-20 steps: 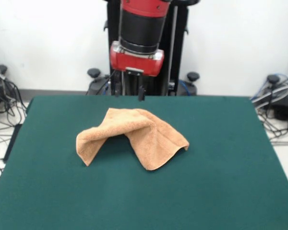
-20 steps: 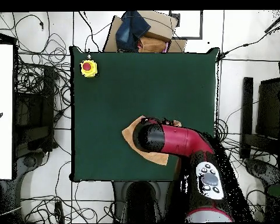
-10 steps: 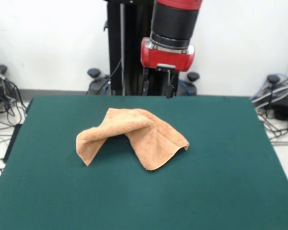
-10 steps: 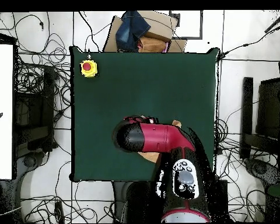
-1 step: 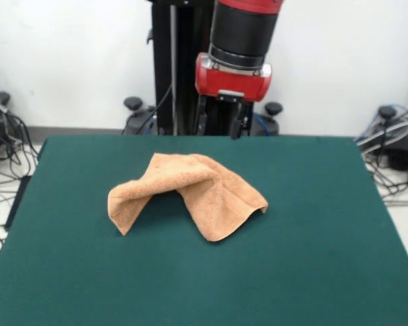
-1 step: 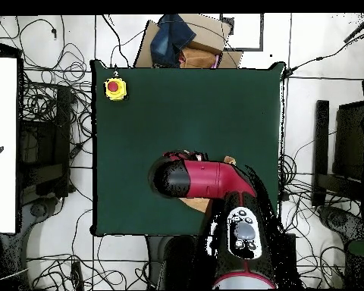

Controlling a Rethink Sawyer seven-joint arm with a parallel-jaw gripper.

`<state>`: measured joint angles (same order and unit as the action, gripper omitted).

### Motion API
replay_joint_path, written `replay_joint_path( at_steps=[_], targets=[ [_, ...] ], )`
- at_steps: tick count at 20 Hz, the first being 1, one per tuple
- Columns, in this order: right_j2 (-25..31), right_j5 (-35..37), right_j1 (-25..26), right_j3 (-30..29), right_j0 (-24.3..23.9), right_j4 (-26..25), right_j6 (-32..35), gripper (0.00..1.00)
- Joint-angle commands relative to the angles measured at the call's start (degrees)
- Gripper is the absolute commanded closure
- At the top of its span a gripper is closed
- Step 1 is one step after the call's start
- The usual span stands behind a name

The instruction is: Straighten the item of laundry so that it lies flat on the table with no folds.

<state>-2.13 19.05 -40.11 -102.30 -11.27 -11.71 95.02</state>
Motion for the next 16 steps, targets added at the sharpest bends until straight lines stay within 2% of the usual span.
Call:
replay_joint_path(
  at_steps=[1,3,8,12,16],
  targets=[
    [3.19,-1.12,3.14,-2.45,-1.37,-4.24,2.49,0.0],
    [2.89,-2.7,3.08,-3.05,-1.35,-4.73,3.38,0.0],
    [0.44,-1.5,2.69,-3.01,3.22,-3.32,7.98,0.0],
    [2.96,-5.1,4.5,-6.54,0.08,-4.68,6.0,0.0],
    [2.22,-6.37,2.39,-10.69,0.49,-4.79,7.02,0.0]
  ],
)
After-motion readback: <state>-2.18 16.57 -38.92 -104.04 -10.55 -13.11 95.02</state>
